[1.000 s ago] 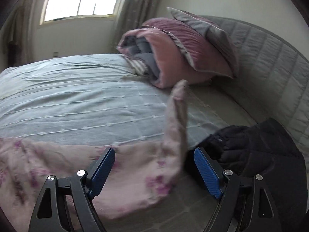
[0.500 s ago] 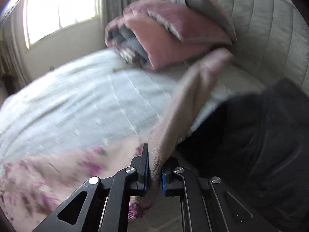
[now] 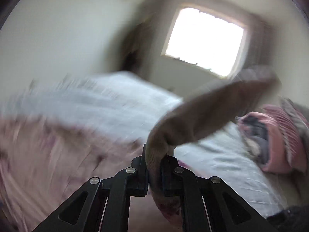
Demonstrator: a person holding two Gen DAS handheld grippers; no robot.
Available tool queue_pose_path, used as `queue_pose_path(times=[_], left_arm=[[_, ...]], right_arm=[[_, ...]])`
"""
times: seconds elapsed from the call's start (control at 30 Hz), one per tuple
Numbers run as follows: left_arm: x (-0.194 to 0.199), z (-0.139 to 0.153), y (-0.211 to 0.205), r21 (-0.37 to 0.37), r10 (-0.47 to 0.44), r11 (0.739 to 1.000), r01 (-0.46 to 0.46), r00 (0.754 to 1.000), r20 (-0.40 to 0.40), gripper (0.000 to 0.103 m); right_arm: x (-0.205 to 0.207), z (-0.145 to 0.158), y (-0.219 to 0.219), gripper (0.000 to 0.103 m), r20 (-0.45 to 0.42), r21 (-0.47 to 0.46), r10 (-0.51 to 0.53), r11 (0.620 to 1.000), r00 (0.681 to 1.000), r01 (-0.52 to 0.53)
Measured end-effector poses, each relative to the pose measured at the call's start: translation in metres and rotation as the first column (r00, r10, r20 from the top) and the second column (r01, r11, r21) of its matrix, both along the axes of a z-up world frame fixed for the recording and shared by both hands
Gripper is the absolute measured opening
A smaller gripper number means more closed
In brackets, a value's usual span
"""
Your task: Fold large clothes
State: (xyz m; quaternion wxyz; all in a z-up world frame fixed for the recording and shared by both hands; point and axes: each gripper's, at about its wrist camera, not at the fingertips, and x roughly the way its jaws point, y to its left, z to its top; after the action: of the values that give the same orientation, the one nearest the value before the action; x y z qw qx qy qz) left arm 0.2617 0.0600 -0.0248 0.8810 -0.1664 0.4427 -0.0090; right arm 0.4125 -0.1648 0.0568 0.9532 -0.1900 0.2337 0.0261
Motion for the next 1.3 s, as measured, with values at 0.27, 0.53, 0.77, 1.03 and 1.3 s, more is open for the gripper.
queue_pose_path(times=[0.27, 0.53, 0.77, 1.03, 1.3], left_arm=[[0.001, 0.005, 0.022, -0.059, 0.051, 0.997, -0.051, 0.999, 0.005, 0.084], [-0.001, 0.007, 0.024, -0.083, 0.061, 0.995, -0.059, 0.998, 0.013, 0.084], [-0.003, 0.008, 0.030, -0.111, 0.084, 0.990, -0.082, 0.996, 0.013, 0.084], [-0.003, 0.010, 0.032, -0.117, 0.093, 0.989, -0.090, 0.996, 0.018, 0.084], [-0.003, 0.008, 0.036, -0.149, 0.100, 0.984, -0.099, 0.995, -0.002, 0.084]], right_arm=[[-0.004, -0.104, 0.060, 0.010, -0.222, -0.159, 0.071, 0.981, 0.972, -0.108], [-0.045, -0.054, 0.034, 0.009, -0.117, 0.095, 0.261, 0.963, 0.958, -0.251], [-0.032, -0.096, 0.063, 0.009, -0.253, 0.011, 0.252, 0.966, 0.934, -0.257], [-0.010, -0.079, 0.052, 0.010, -0.292, 0.214, 0.183, 0.969, 0.939, -0.122], [-0.022, -0.096, 0.067, 0.031, -0.400, 0.161, 0.224, 0.972, 0.889, -0.172]])
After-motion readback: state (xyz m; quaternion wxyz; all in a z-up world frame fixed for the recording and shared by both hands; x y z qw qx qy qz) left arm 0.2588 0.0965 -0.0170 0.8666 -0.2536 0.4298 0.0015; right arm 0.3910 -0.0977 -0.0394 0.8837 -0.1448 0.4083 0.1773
